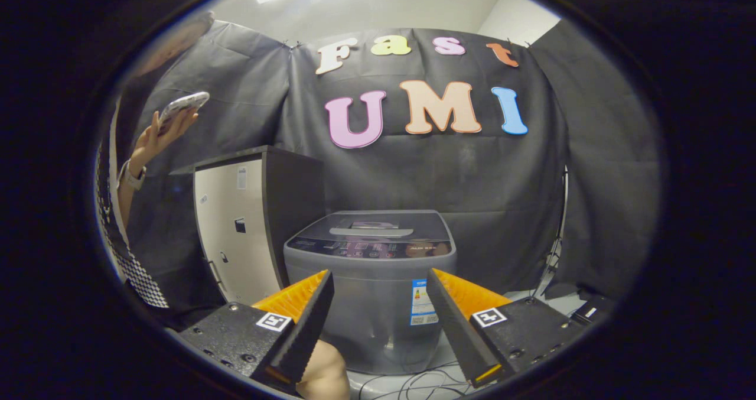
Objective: Put the clothes into the washing machine and then close the washing machine lid.
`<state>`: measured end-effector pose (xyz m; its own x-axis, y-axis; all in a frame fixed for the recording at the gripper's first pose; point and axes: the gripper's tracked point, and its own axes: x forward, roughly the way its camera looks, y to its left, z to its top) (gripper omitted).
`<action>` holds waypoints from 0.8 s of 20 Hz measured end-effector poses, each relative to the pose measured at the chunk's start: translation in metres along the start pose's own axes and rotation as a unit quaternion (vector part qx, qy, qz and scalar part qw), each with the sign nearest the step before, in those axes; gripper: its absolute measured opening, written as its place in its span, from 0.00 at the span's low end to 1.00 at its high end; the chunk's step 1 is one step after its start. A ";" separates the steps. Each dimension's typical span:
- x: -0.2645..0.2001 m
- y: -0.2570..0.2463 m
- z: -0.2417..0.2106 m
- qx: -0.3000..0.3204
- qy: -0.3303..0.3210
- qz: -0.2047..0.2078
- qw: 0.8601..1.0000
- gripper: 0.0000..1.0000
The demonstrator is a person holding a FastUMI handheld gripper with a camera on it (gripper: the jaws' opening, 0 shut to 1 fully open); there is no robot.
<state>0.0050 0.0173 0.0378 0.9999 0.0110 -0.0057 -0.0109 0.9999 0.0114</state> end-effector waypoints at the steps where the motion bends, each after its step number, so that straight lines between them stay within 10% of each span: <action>1: 0.000 0.000 0.000 0.000 0.000 0.000 1.000 0.96; 16: -0.001 0.001 -0.001 0.000 0.000 0.000 1.000 0.96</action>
<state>0.0038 0.0180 0.0369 0.9999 0.0105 -0.0055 -0.0105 0.9999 0.0112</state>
